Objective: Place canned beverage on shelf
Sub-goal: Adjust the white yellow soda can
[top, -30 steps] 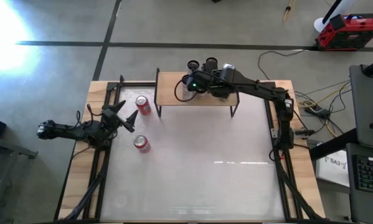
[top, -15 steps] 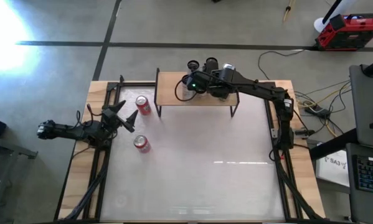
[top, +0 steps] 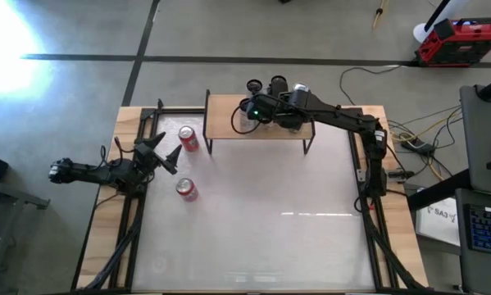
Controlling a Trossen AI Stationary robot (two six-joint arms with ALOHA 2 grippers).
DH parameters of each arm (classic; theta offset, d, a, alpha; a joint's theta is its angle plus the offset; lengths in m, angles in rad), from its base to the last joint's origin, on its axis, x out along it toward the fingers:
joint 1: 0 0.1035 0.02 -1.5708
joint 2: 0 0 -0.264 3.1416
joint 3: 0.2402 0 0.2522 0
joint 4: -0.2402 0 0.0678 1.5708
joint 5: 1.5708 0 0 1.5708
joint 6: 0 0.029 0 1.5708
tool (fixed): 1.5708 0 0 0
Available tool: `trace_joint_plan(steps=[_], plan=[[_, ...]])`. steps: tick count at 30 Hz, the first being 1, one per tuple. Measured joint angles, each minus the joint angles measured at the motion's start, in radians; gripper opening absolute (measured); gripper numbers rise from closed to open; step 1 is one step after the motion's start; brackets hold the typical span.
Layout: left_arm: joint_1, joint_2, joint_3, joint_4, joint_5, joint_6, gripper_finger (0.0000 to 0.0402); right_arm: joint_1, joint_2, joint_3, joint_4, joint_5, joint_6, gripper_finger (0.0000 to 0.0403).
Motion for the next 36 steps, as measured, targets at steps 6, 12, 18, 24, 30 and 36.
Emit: trace_joint_plan(steps=[6, 12, 18, 24, 30, 36], plan=[[0.000, 0.000, 0.000, 0.000, 0.000, 0.000, 0.0398, 0.003, -0.004, 0.000, -0.039, -0.004, 0.005, 0.0274], [0.000, 0.000, 0.000, 0.000, 0.000, 0.000, 0.0398, 0.008, -0.008, 0.000, -0.085, -0.007, 0.035, 0.0268], [0.000, 0.000, 0.000, 0.000, 0.000, 0.000, 0.0398, 0.010, -0.009, 0.008, -0.099, -0.006, 0.033, 0.0253], [0.000, 0.000, 0.000, 0.000, 0.000, 0.000, 0.0398, 0.010, -0.009, 0.013, -0.110, -0.006, 0.027, 0.0271], [0.000, 0.000, 0.000, 0.000, 0.000, 0.000, 0.0398, 0.010, -0.011, 0.013, -0.110, -0.006, 0.027, 0.0267], [0.000, 0.000, 0.000, 0.000, 0.000, 0.000, 0.0398, 0.010, -0.011, 0.013, -0.109, -0.004, 0.025, 0.0277]])
